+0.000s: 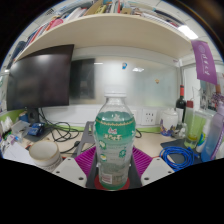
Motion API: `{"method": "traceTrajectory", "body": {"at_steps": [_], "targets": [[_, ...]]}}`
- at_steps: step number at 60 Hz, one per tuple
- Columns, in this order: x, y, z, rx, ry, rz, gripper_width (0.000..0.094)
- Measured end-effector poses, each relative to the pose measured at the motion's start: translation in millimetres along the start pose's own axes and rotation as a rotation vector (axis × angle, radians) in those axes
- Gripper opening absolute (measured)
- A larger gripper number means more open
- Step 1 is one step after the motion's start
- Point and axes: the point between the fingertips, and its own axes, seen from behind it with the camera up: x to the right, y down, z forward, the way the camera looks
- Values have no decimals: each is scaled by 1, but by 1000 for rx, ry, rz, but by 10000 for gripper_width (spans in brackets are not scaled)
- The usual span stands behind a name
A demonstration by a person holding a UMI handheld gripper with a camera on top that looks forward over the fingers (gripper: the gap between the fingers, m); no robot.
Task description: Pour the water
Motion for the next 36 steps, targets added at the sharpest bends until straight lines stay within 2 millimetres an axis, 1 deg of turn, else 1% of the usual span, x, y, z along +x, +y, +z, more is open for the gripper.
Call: {"method": "traceTrajectory", "body": {"at_steps": [4, 5, 6, 9, 12, 15, 18, 21, 25, 29, 31, 36], "targets": [[3, -2, -15, 14, 19, -37, 668], [4, -1, -20, 10, 25, -47, 662], [2, 1, -25, 2, 30, -54, 745], [1, 10, -46, -22, 42, -67, 874], [-3, 22, -71, -59, 46, -69, 849], [-10, 33, -102, -100, 52, -62, 848], [-19, 36, -135, -128, 59, -47, 852], [-34, 33, -167, -151, 57, -22, 852], [-59, 22, -205, -180, 40, 1, 852], [-86, 0, -238, -182, 22, 24, 856], [-99, -14, -251, -178, 11, 26, 854], [-127, -39, -278, -177, -2, 21, 862]]}}
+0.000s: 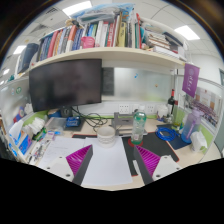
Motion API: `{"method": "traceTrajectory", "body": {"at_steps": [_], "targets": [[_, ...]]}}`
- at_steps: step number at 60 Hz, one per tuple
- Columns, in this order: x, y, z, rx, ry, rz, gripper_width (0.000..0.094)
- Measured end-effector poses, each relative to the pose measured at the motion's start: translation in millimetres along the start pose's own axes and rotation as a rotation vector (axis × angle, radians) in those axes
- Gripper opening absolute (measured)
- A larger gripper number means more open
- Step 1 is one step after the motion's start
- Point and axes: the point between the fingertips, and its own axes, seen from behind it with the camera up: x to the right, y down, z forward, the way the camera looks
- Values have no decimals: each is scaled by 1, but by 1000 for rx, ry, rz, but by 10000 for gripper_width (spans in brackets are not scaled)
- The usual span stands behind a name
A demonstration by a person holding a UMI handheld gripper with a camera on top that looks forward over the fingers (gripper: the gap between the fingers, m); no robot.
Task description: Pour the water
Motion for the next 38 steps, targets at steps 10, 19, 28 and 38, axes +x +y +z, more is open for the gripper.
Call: {"method": "traceTrajectory", "body": {"at_steps": [10, 19, 28, 38], "targets": [[-37, -40, -48, 17, 1, 79, 861], [-57, -65, -77, 66, -9, 103, 860], [-60, -63, -91, 43, 14, 64, 857], [-63, -65, -100, 43, 44, 65, 858]]}}
